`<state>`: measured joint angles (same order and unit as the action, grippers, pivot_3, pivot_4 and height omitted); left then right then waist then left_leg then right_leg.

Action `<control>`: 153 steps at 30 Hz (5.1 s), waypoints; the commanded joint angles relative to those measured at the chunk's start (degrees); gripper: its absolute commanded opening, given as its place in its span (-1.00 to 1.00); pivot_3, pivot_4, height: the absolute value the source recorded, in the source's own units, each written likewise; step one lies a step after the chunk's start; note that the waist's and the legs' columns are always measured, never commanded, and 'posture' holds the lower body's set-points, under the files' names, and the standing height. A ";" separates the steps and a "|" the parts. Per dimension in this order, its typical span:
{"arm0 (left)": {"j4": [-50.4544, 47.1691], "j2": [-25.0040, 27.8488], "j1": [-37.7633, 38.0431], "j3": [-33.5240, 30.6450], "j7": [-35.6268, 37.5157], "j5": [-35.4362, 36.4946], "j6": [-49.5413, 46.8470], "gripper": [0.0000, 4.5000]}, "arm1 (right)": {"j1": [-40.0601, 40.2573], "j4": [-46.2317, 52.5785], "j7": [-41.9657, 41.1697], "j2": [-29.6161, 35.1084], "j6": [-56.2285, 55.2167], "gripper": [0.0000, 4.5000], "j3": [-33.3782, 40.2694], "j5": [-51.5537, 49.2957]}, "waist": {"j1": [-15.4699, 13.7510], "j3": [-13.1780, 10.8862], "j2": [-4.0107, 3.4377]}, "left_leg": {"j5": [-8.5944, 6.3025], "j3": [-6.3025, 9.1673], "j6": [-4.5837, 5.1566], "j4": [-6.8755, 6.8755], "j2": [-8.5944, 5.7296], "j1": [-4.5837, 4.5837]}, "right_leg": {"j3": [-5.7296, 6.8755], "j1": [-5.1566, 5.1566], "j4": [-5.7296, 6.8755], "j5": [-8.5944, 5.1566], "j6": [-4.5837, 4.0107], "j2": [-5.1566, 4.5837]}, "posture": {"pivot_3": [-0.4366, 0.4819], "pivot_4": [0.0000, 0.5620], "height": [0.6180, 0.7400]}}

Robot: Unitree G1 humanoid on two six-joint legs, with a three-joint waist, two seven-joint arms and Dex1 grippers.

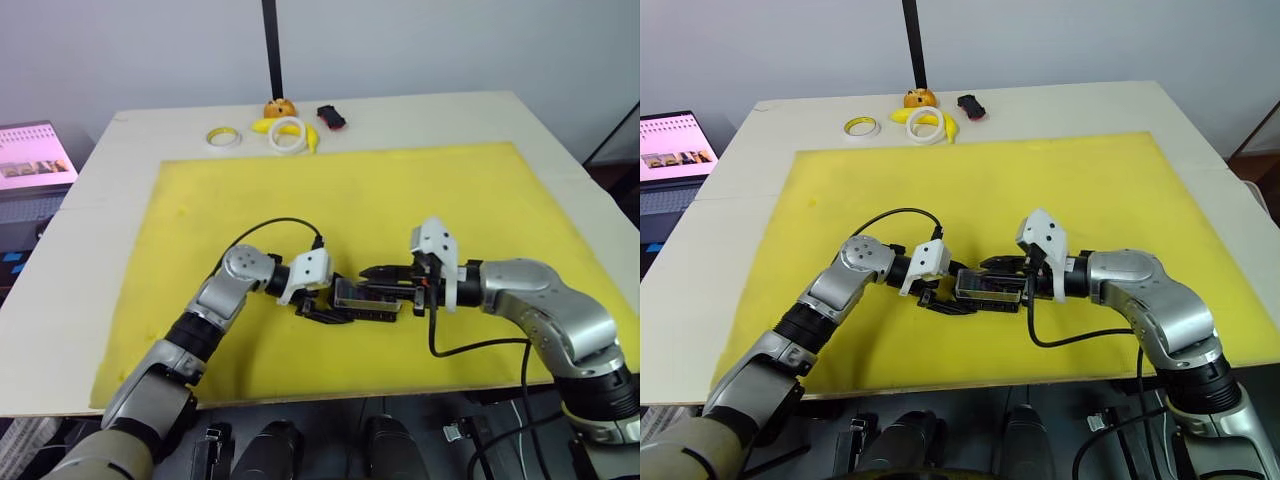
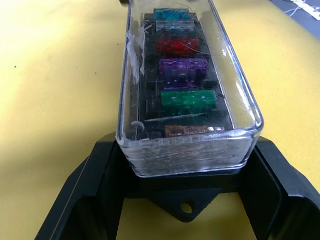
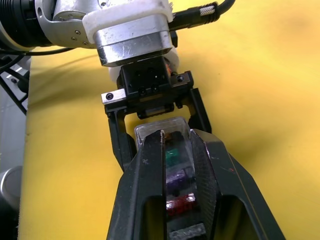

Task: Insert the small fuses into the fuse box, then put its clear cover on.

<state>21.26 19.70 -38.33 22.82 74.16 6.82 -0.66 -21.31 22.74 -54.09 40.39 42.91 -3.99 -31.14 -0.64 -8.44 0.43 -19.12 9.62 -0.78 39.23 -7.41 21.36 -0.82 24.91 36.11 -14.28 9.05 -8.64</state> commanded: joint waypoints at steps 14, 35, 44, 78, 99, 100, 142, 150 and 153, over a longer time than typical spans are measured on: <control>0.47 -0.31 -0.77 -1.28 -1.95 -1.33 1.36 0.14 | 2.78 -1.93 1.62 3.70 -3.45 -0.65 -9.99 10.87 | 0.00 0.09 0.06 | 0.00 0.00 0.00 0.00 0.00 -0.09 | 0.00 -0.09 0.00 0.00 0.00 0.01 | -0.05 -0.47 1.00; 1.53 -0.74 -0.38 -1.35 -2.00 -2.34 2.78 0.14 | -2.76 0.57 -1.54 5.01 -0.27 -0.54 -1.04 2.40 | -0.15 0.17 0.19 | 0.00 0.05 0.00 0.00 -0.01 -0.27 | 0.02 -0.32 -0.04 0.00 0.00 0.00 | -0.05 -0.47 1.00; 1.04 -0.68 -0.27 -1.28 -1.88 -2.24 2.69 0.14 | -2.33 -1.36 -3.36 4.90 -2.35 -0.10 -3.70 4.75 | -0.15 0.17 0.19 | 0.00 0.06 0.00 0.00 -0.01 -0.25 | 0.03 -0.30 -0.05 0.00 0.00 0.00 | -0.05 -0.47 1.00; 1.19 -0.81 -0.70 -1.49 -2.26 -2.25 2.29 0.14 | -2.11 0.03 -5.20 6.27 -5.87 0.62 -7.76 10.08 | -0.17 0.17 0.19 | 0.00 0.06 0.00 0.00 -0.01 -0.21 | 0.03 -0.26 -0.05 0.00 0.00 0.00 | -0.05 -0.47 1.00; 2.14 -0.87 -0.98 -1.48 -2.12 -2.38 3.21 0.14 | -1.64 2.29 -5.61 7.17 -7.38 0.62 -8.43 12.29 | -0.18 0.17 0.20 | 0.00 0.06 0.00 0.01 -0.02 -0.20 | 0.04 -0.26 -0.05 0.00 0.00 0.00 | -0.05 -0.47 1.00; 2.14 -0.87 -0.99 -1.46 -2.08 -2.38 3.22 0.14 | -1.83 1.89 -5.37 7.05 -7.66 0.62 -8.38 12.65 | -0.18 0.17 0.20 | 0.00 0.06 0.00 0.01 -0.01 -0.20 | 0.04 -0.26 -0.06 0.00 0.00 0.00 | -0.05 -0.47 1.00; 1.34 -1.89 -0.22 -1.50 -2.87 -1.92 2.02 0.14 | 0.92 -0.76 -1.65 4.65 -3.90 -0.98 -7.15 8.06 | -0.19 0.17 0.19 | 0.00 0.09 0.00 0.01 -0.03 -0.18 | 0.04 -0.26 -0.06 0.00 0.00 -0.01 | -0.05 -0.47 1.00; 0.21 -2.39 0.44 -1.27 -3.26 -1.94 1.55 0.14 | -0.30 -5.41 1.89 3.69 0.55 -0.98 -9.76 10.40 | -0.19 0.19 0.22 | 0.00 0.10 0.00 0.01 -0.01 -0.36 | 0.06 -0.42 -0.06 0.00 0.00 0.00 | -0.05 -0.47 1.00; 0.27 -2.35 0.49 -1.27 -3.25 -2.05 1.72 0.14 | -0.49 -5.10 1.80 3.32 1.56 -0.98 -8.52 9.09 | -0.18 0.22 0.26 | 0.00 0.10 0.00 0.01 -0.02 -0.40 | 0.06 -0.48 -0.07 0.00 0.00 0.00 | -0.05 -0.47 1.00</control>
<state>23.52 17.78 -37.80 22.15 72.02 4.92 0.49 -23.31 21.71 -54.83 43.42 40.93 -11.53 -24.00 -0.82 -8.23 0.68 -19.13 9.72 -0.78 39.23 -7.42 20.96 -0.76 24.44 36.04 -14.28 9.05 -8.64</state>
